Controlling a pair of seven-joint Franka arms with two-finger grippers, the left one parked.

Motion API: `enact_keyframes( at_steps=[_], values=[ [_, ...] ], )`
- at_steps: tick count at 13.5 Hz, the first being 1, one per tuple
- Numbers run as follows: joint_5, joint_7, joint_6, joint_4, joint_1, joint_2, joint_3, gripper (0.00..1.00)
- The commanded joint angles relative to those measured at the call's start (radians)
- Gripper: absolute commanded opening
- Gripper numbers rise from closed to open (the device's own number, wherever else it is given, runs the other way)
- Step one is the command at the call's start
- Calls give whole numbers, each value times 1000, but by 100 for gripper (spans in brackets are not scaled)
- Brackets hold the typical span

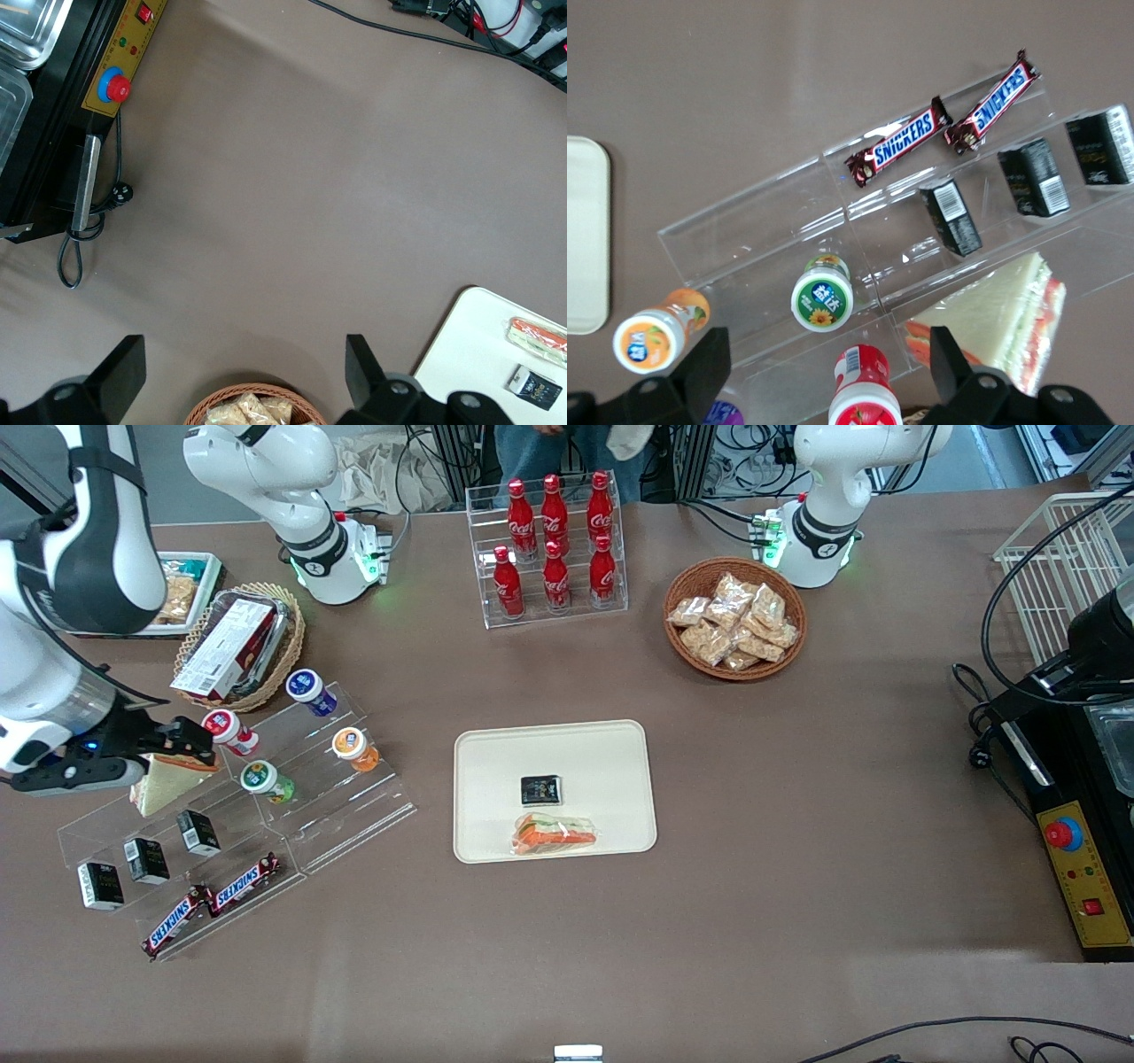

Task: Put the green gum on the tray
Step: 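Move the right gripper over the green-labelled gum bottle in the rack, then lower the right gripper and close it on the green-labelled gum bottle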

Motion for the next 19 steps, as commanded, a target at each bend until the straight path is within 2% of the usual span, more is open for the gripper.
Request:
enact_keyframes(
  at_steps=[1,4,11,19],
  values=[
    [-24,-9,90,-101,-7,-26,14,100],
    [-24,-4,156,-136,-4,7,18,100],
    [-24,-7,193,-150,1,105,25,100],
    [-24,-10,224,-191,3,136,26,100]
  ],
)
